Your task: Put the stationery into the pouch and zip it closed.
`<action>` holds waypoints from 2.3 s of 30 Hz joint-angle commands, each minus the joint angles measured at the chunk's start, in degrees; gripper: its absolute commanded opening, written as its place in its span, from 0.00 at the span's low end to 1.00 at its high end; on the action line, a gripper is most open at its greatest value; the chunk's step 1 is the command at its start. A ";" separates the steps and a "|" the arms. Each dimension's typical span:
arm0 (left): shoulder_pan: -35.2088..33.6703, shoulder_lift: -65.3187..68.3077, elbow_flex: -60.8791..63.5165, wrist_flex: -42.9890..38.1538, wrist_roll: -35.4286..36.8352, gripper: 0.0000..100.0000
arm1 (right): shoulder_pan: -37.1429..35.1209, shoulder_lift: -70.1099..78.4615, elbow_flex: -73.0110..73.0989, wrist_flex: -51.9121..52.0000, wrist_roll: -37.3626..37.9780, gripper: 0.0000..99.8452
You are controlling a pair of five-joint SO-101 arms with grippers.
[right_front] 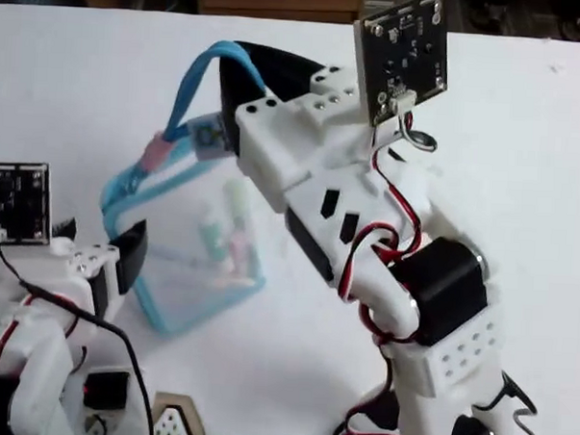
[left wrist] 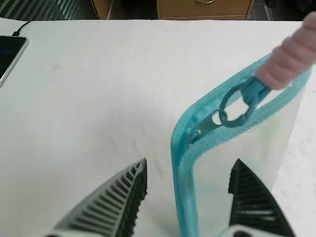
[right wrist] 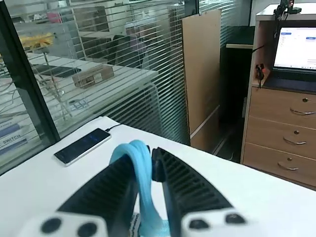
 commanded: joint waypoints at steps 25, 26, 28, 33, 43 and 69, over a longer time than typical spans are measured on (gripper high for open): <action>17.27 -1.36 2.90 -1.85 2.29 0.28 | 4.35 -10.86 1.23 4.26 -0.18 0.02; 18.07 -1.36 2.90 -1.85 1.93 0.27 | 5.23 -10.86 1.23 4.35 -0.18 0.02; 20.44 -1.36 3.34 -1.58 0.88 0.24 | 6.81 -10.86 1.23 5.05 -0.18 0.02; 26.95 -1.27 2.90 -1.58 -3.78 0.02 | 9.19 -10.24 1.23 5.05 -0.18 0.02; 30.02 -1.19 1.49 1.41 -4.48 0.02 | 15.52 -10.15 11.52 -4.97 -0.18 0.02; 30.02 -1.36 -4.84 5.10 -4.48 0.02 | 43.65 32.04 10.02 -41.19 -11.96 0.02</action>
